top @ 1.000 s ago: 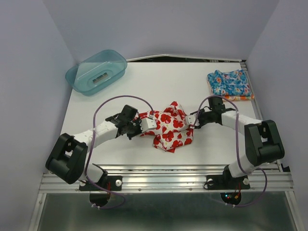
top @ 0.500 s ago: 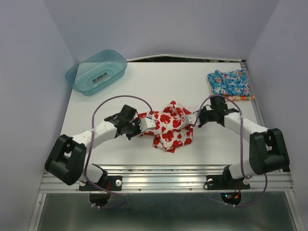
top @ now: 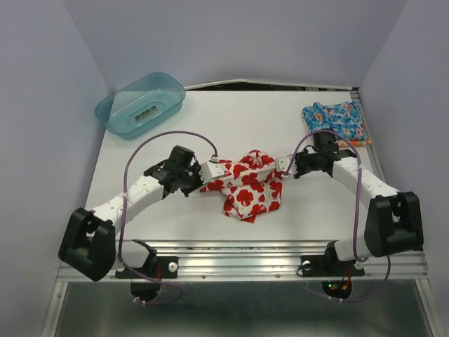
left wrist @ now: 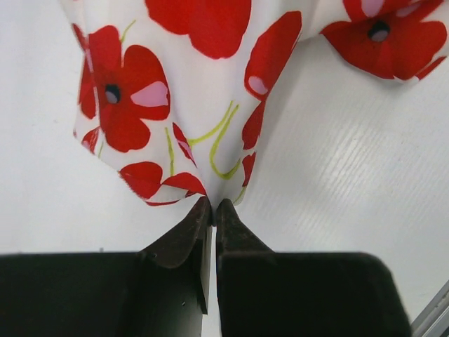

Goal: Fold and stack the skirts
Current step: Flatten the skirt out

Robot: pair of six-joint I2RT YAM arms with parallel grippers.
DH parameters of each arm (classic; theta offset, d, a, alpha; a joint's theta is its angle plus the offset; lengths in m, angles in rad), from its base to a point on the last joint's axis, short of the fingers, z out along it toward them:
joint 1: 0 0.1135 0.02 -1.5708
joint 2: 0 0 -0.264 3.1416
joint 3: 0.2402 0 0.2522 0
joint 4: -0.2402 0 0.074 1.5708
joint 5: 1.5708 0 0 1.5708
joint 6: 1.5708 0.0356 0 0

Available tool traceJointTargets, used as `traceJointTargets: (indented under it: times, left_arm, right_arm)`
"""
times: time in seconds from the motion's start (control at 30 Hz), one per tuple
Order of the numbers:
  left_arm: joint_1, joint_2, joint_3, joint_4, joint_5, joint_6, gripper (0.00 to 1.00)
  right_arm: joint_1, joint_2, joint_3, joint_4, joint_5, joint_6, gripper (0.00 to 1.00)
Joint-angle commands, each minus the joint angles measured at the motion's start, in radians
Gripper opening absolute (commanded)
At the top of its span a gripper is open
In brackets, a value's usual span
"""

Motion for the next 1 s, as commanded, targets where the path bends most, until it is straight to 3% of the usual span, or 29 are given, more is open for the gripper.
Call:
traceJointTargets:
  times: [0.0, 0.23, 0.53, 0.77, 0.9, 0.93, 0.97]
  left_arm:
    - [0.026, -0.072, 0.111, -0.006, -0.060, -0.069, 0.00]
    - [0.028, -0.041, 0.403, -0.028, -0.185, -0.107, 0.00]
    - [0.026, 0.036, 0.689, -0.039, -0.358, -0.061, 0.00]
    - [0.028, 0.028, 0.793, -0.003, -0.455, -0.026, 0.00]
    - [0.026, 0.016, 0.789, -0.064, -0.357, -0.012, 0.00]
    - [0.026, -0.008, 0.765, -0.065, -0.328, 0.006, 0.00]
    - [0.026, -0.024, 0.707, -0.078, -0.239, 0.020, 0.00]
  right_arm:
    - [-0.036, -0.053, 0.140, -0.014, 0.024, 0.127, 0.01]
    - [-0.036, -0.049, 0.340, -0.003, 0.049, 0.323, 0.01]
    - [-0.036, 0.002, 0.592, 0.055, 0.149, 0.431, 0.01]
    - [-0.036, -0.003, 0.716, 0.060, 0.209, 0.500, 0.01]
    - [-0.036, 0.000, 0.778, -0.052, 0.155, 0.522, 0.01]
    - [-0.036, 0.002, 0.772, -0.076, 0.114, 0.529, 0.05]
    - [-0.036, 0.013, 0.770, -0.145, 0.089, 0.535, 0.24]
